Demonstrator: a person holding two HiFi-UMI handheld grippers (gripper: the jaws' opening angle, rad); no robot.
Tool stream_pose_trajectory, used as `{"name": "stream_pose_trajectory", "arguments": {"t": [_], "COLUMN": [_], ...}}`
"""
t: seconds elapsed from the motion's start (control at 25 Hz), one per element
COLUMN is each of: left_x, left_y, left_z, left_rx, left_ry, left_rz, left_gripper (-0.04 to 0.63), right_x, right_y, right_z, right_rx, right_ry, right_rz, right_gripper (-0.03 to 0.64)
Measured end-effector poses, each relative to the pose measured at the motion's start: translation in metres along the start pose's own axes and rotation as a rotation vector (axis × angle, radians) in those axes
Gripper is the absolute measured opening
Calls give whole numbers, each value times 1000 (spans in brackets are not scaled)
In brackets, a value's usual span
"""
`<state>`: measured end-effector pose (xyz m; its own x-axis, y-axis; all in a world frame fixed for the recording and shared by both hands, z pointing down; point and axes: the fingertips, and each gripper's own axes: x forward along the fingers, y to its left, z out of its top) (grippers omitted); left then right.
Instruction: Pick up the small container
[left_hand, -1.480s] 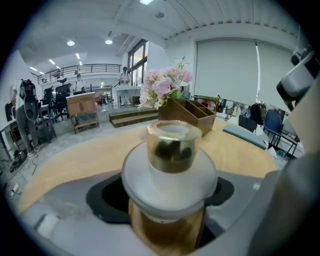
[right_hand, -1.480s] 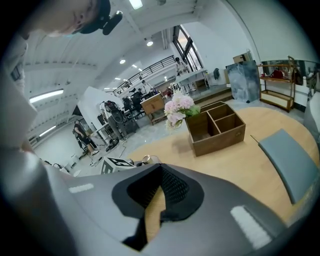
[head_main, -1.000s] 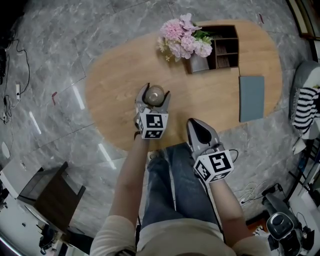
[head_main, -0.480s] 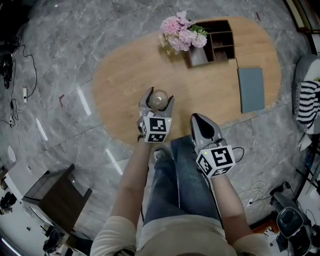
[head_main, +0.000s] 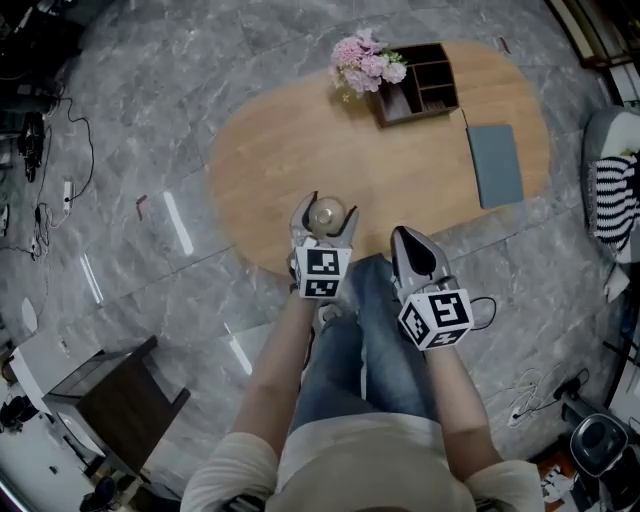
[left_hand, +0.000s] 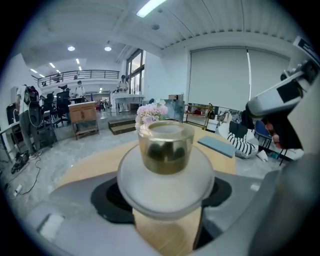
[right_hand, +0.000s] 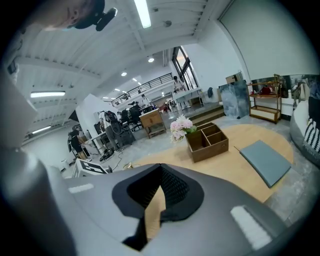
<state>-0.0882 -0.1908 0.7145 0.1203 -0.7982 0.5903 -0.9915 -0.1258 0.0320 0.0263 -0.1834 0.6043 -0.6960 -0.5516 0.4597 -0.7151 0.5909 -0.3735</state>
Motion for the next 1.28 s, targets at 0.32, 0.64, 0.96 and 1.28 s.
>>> {"name": "stream_pose_trajectory", "arguments": {"t": [0.32, 0.64, 0.96, 1.28], "left_x": [-68, -150, -246, -322], "left_y": [-15, -34, -58, -83], "left_z": [1, 4, 23, 37], "left_rx": [-35, -88, -144, -113], "left_ry": [-34, -56, -72, -58], "left_rz": [10, 15, -5, -42], "left_gripper": [347, 347, 347, 347], "right_x": [-56, -121, -187, -234], "right_y": [33, 79, 131, 159], "right_z": [1, 5, 28, 43], "right_rx": [-30, -43, -98, -155], "right_ry": [-78, -132, -197, -203], "right_rz": [-25, -48, -52, -51], "right_gripper": [3, 3, 2, 2]}}
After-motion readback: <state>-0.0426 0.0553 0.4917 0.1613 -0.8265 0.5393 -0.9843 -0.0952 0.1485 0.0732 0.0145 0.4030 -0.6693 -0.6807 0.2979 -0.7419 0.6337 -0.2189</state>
